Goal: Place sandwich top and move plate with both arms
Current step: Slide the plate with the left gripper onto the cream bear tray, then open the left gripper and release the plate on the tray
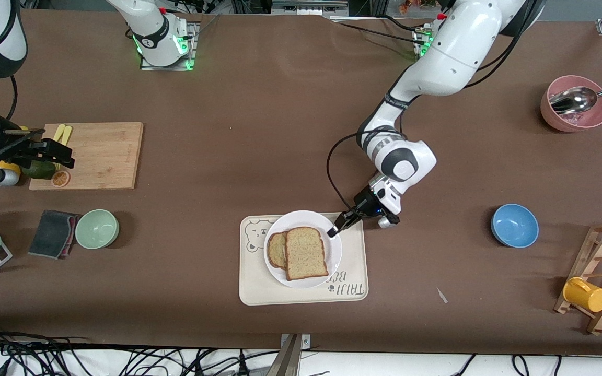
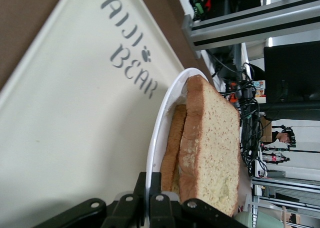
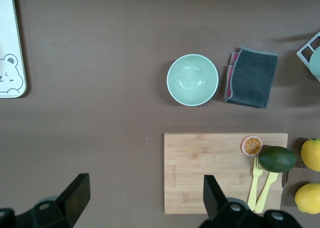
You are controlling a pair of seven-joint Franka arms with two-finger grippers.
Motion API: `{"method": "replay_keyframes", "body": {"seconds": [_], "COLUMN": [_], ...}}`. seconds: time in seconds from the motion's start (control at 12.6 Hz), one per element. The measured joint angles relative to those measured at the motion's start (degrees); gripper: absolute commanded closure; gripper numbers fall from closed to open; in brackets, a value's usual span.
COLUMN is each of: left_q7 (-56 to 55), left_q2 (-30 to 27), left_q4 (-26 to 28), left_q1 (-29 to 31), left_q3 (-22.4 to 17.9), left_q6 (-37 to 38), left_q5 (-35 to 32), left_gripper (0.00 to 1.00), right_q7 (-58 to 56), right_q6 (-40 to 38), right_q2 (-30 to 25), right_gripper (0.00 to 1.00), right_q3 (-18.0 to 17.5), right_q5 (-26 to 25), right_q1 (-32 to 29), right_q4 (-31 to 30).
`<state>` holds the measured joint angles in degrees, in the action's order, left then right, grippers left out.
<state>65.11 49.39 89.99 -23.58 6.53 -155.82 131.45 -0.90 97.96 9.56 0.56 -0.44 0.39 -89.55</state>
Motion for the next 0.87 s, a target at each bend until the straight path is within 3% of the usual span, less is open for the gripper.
{"method": "replay_keyframes", "body": {"seconds": [0.32, 0.4, 0.48, 0.64, 0.79, 0.87], "left_q7": [-0.27, -0.31, -0.34, -0.50, -0.55, -0.55], "left_q2": [2.89, 2.90, 2.90, 2.73, 2.09, 1.48], "left_q4": [-3.61, -3.82, -3.91, -4.14, -4.05, -3.72], "left_q1": [0.03, 0.03, 0.03, 0.08, 0.15, 0.31], "left_q3": [0.02, 0.02, 0.02, 0.02, 0.02, 0.02], "left_q6": [-0.70, -1.01, -1.21, -1.22, -1.47, -1.68], "left_q5": [0.00, 0.00, 0.00, 0.00, 0.00, 0.00], "left_gripper": [0.98, 0.85, 0.65, 0.39, 0.06, 0.01], "right_q7": [0.39, 0.40, 0.42, 1.49, 2.73, 2.90], "right_q6": [-0.02, -0.02, 0.00, 0.00, 0.02, 0.02], "right_q2": [0.00, 0.00, -0.01, -0.02, -0.04, -0.02], "right_gripper": [0.00, 0.00, 0.00, 0.00, 0.00, 0.00], "right_q3": [-0.06, -0.16, -0.24, -0.35, -0.38, -0.38], "right_q5": [0.03, 0.03, 0.04, 0.04, 0.03, 0.01], "right_q1": [0.03, 0.12, 0.35, 0.71, 1.01, 1.16], "right_q4": [0.00, 0.00, 0.00, 0.00, 0.00, 0.00]}}
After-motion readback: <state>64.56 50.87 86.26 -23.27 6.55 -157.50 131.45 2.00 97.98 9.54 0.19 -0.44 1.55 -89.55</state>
